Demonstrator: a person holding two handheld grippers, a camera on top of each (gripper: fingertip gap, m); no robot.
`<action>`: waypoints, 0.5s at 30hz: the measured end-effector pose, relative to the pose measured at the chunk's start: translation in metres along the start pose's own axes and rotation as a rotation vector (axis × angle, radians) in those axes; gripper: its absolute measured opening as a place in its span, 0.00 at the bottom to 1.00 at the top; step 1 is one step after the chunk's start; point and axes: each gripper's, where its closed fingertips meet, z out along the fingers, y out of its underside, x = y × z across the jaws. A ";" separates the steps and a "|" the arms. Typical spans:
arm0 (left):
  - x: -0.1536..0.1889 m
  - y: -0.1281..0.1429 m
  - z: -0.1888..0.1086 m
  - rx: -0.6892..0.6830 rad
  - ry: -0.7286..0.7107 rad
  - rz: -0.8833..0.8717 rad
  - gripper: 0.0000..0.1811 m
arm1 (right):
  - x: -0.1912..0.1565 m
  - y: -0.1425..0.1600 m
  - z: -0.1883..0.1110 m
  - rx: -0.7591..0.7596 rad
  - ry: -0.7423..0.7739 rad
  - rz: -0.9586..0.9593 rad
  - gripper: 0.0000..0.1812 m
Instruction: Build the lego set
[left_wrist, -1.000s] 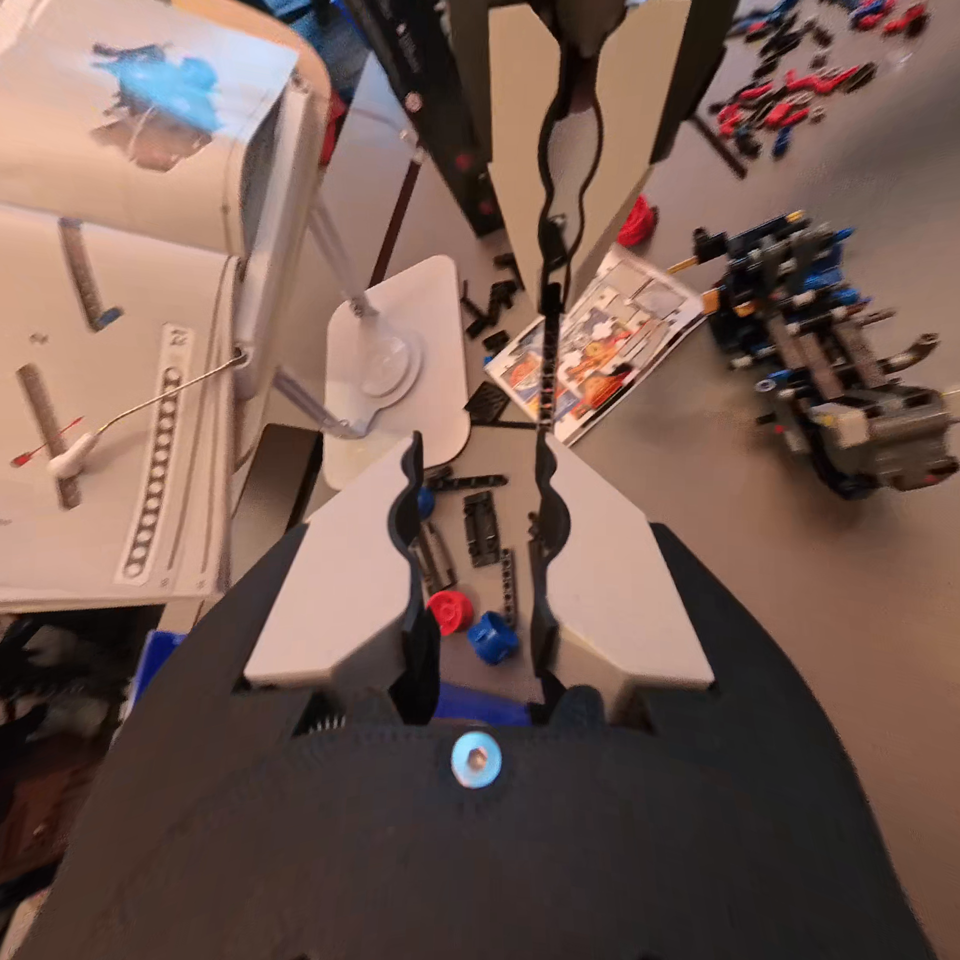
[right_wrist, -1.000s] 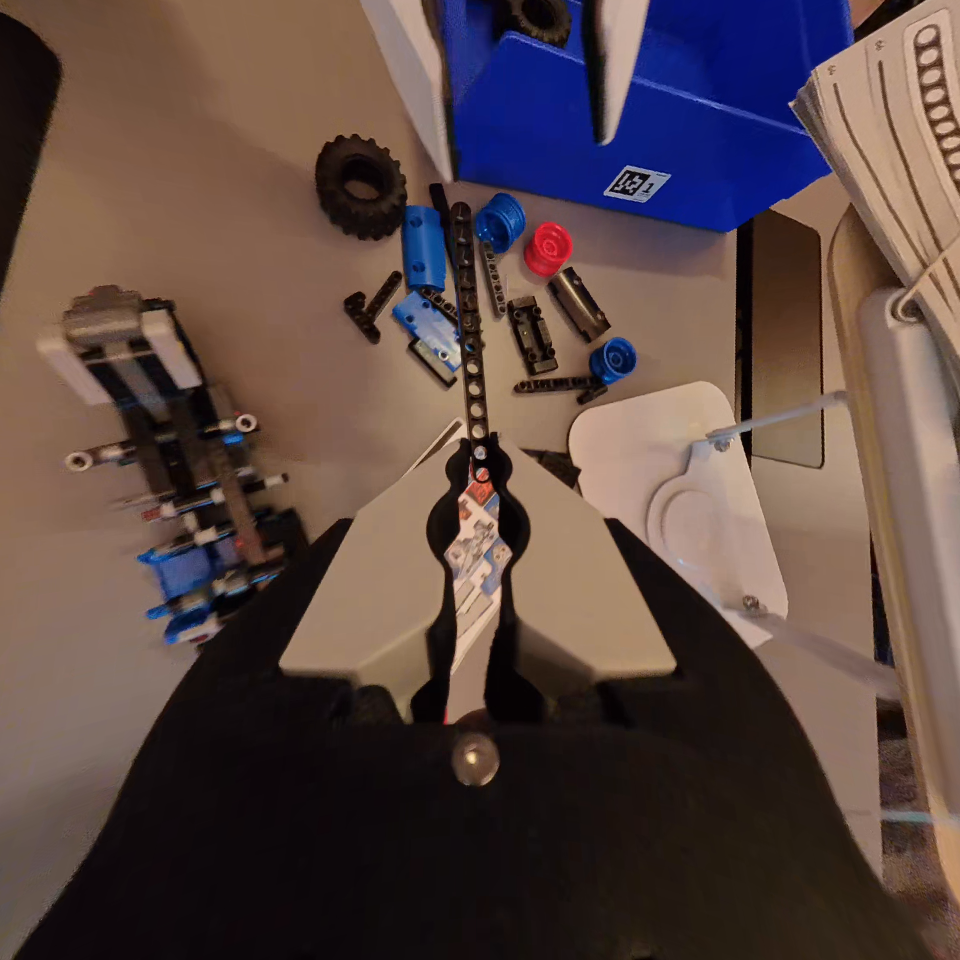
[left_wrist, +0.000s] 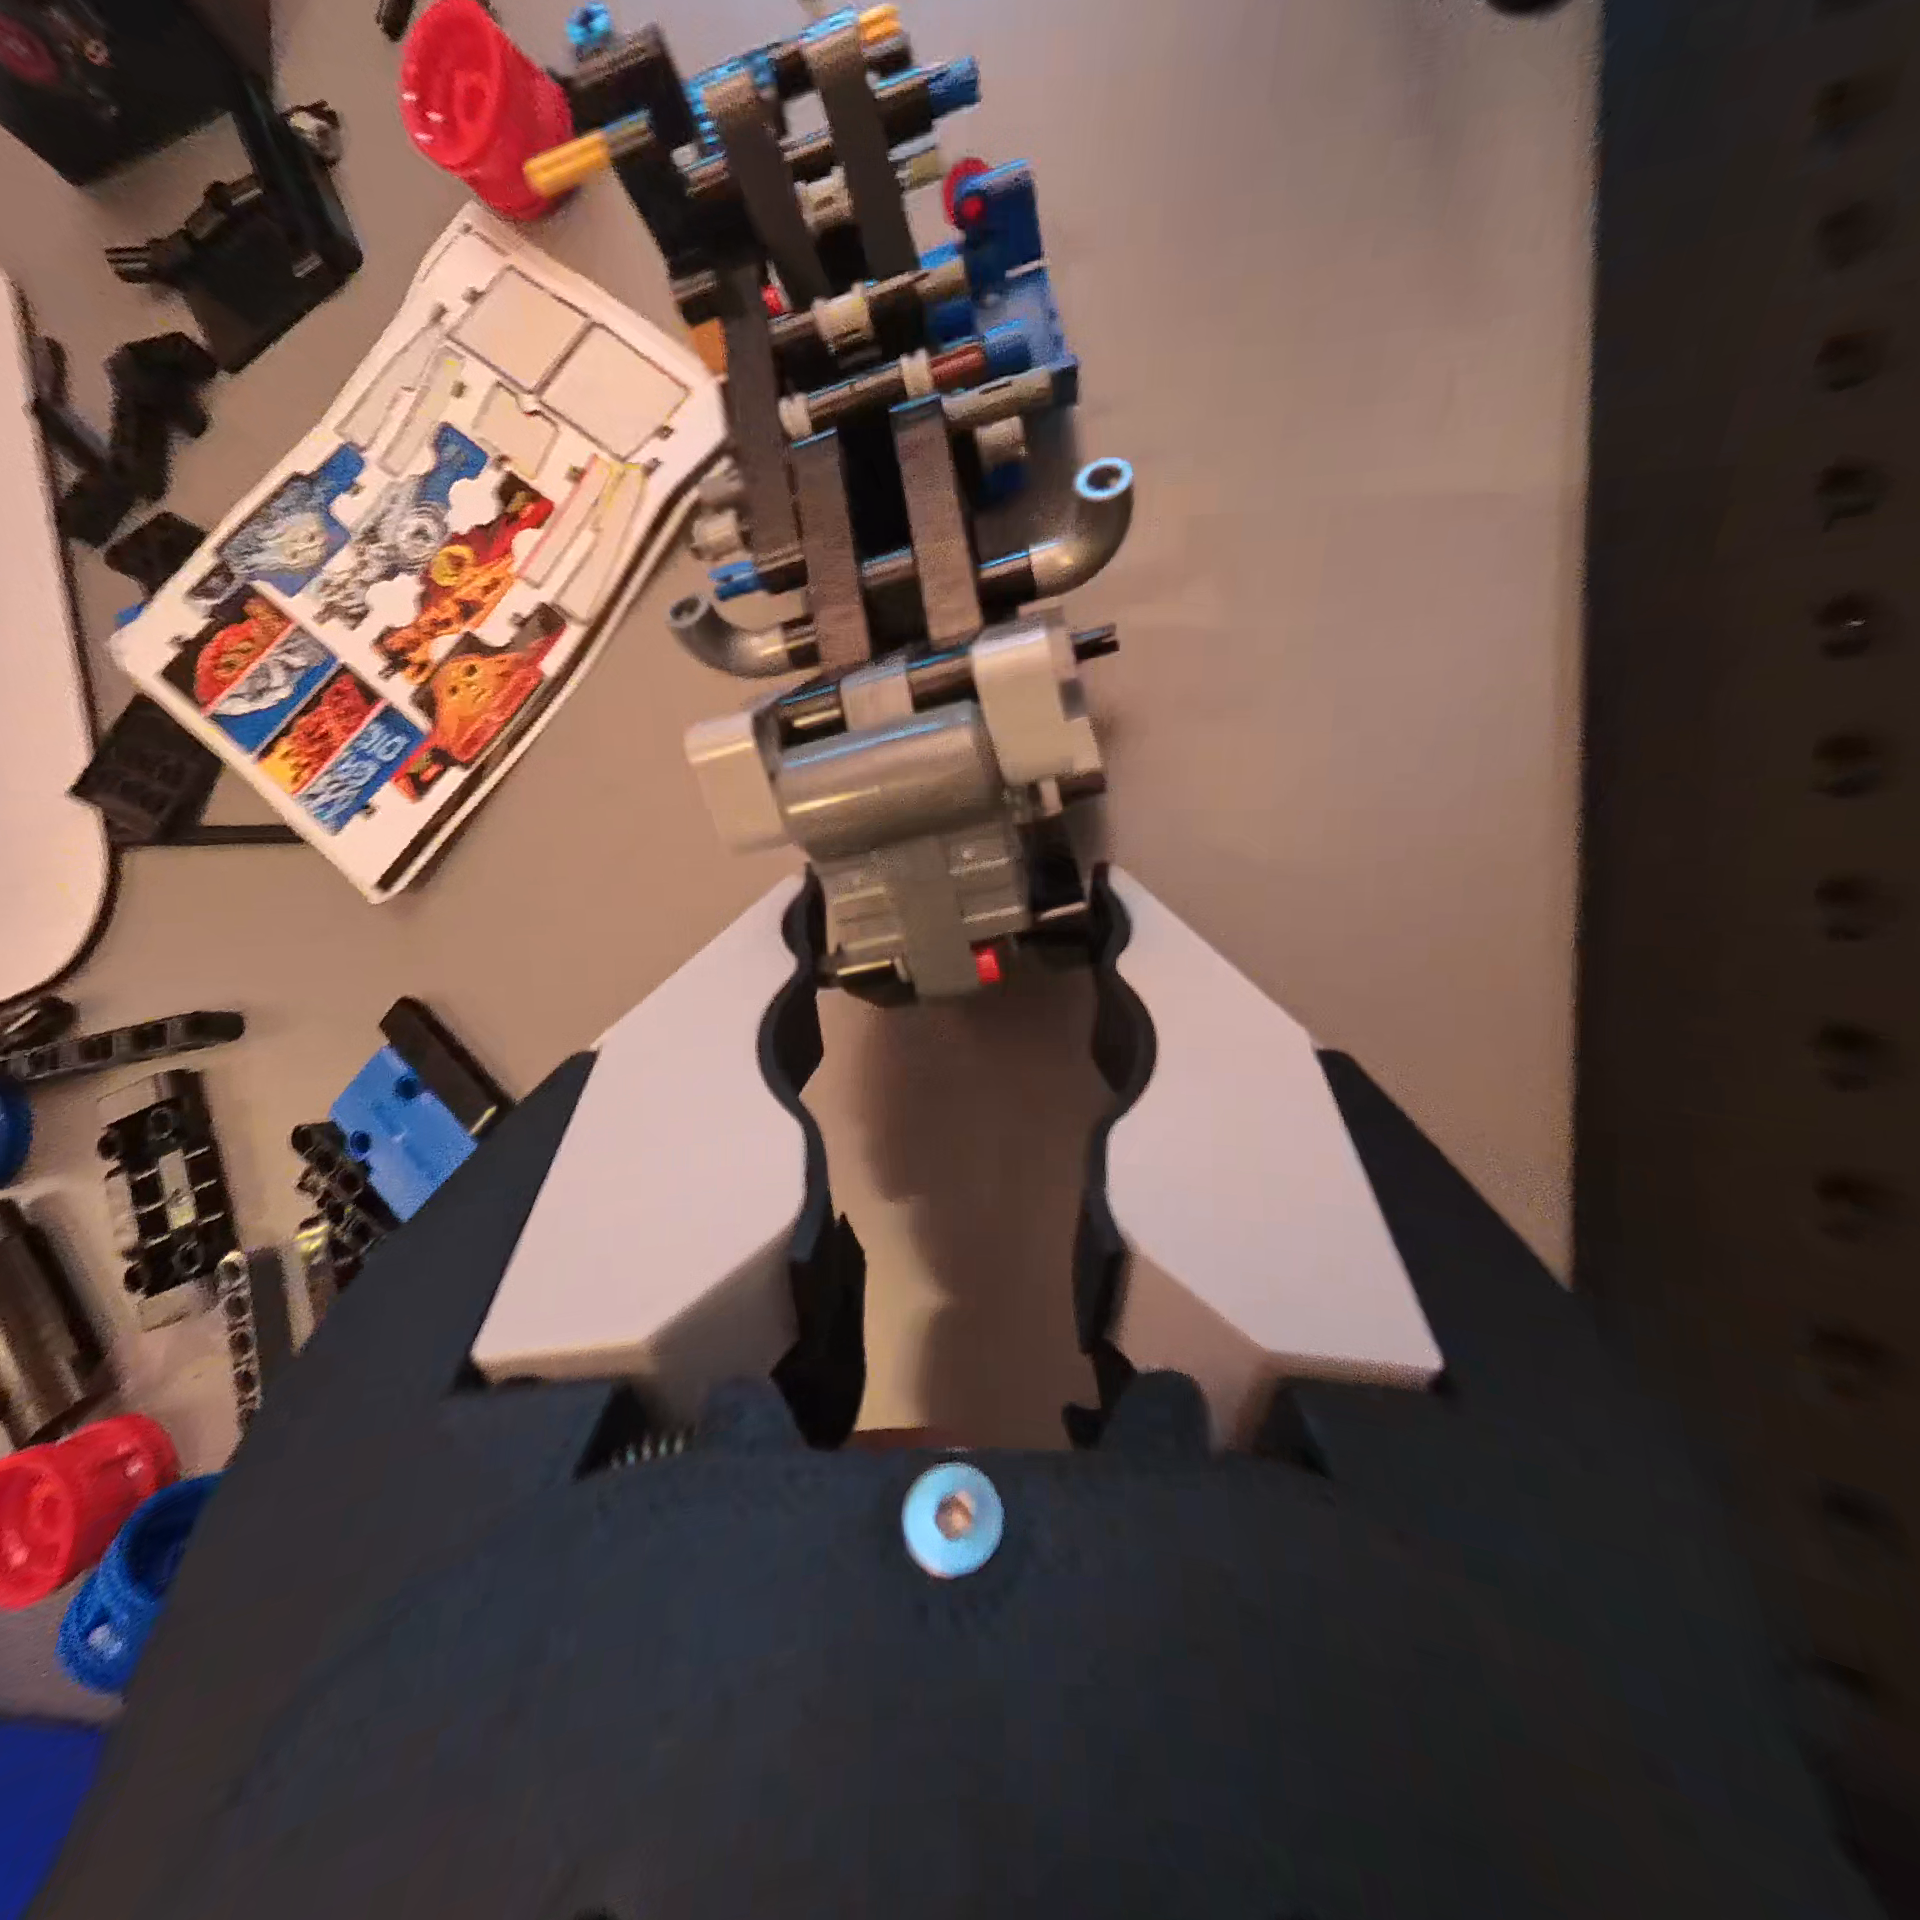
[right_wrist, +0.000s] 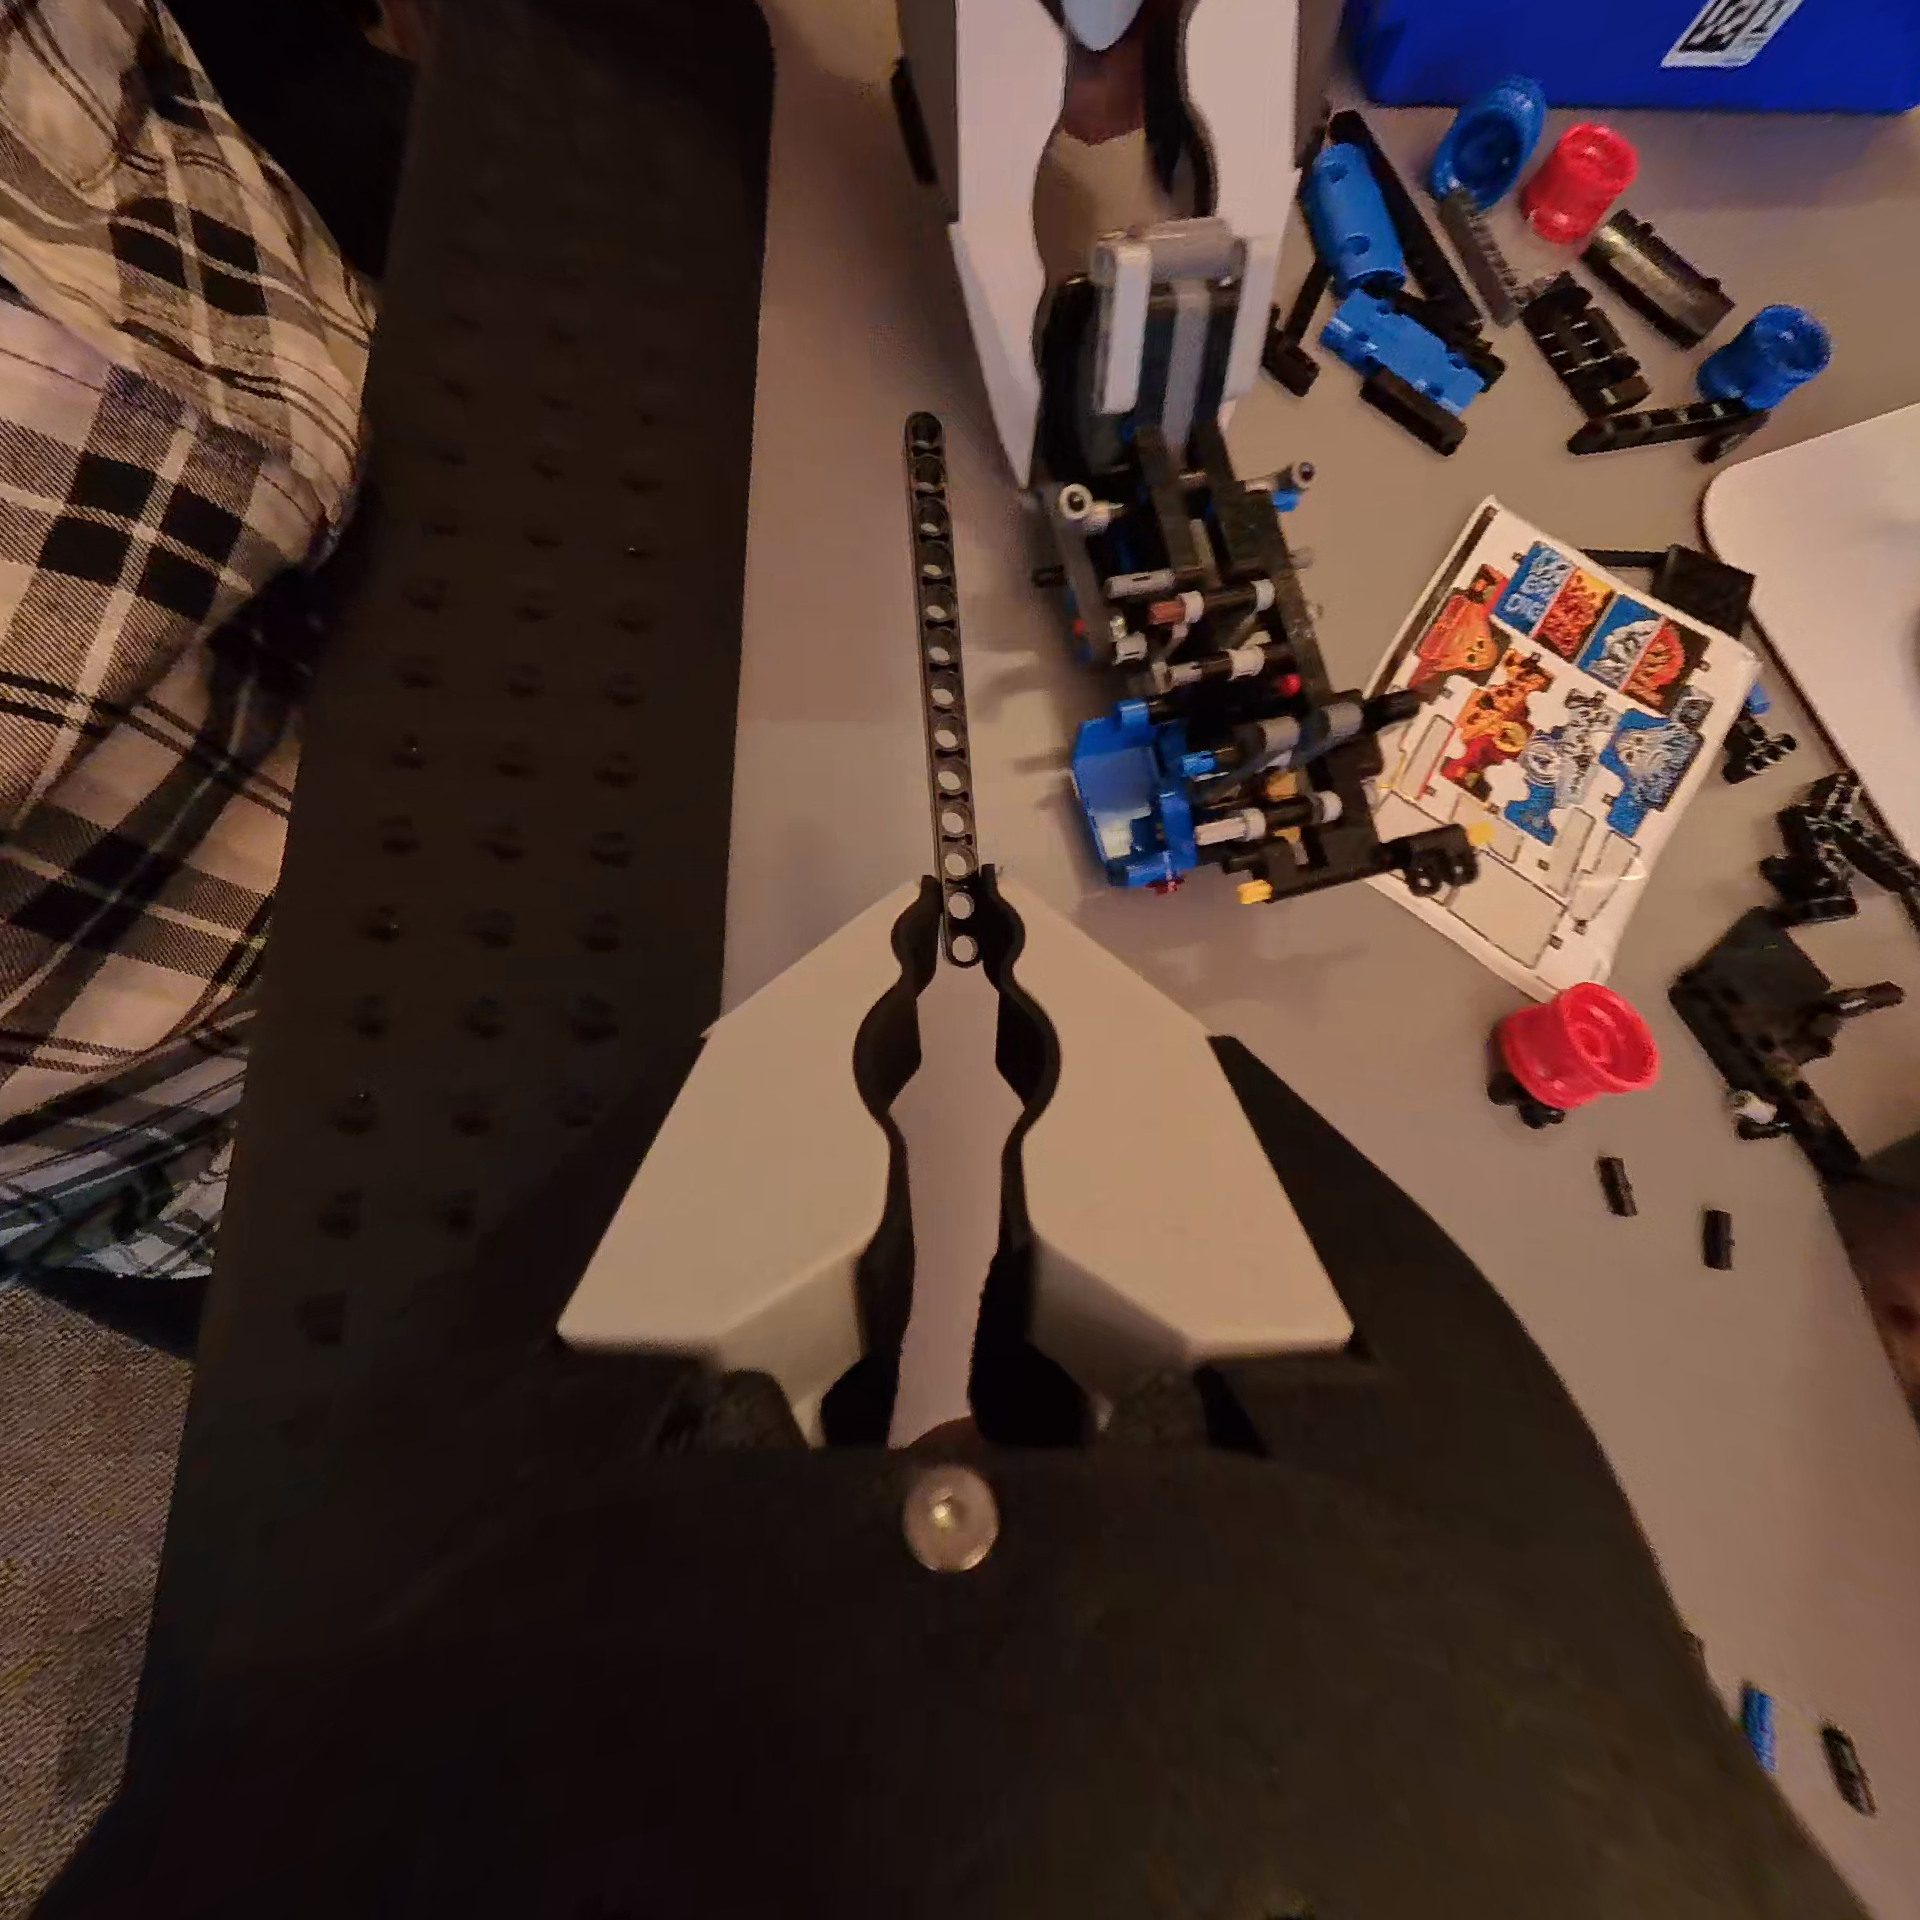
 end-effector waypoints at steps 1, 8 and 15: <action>-0.003 0.001 0.000 0.004 -0.014 -0.010 0.27 | -0.002 0.002 0.003 -0.007 -0.005 -0.002 0.03; -0.010 0.006 -0.003 0.030 -0.054 -0.034 0.26 | -0.004 0.012 0.019 -0.044 -0.013 0.002 0.03; -0.026 0.028 -0.017 0.015 -0.092 -0.105 0.27 | 0.000 0.031 0.037 -0.108 -0.011 0.028 0.03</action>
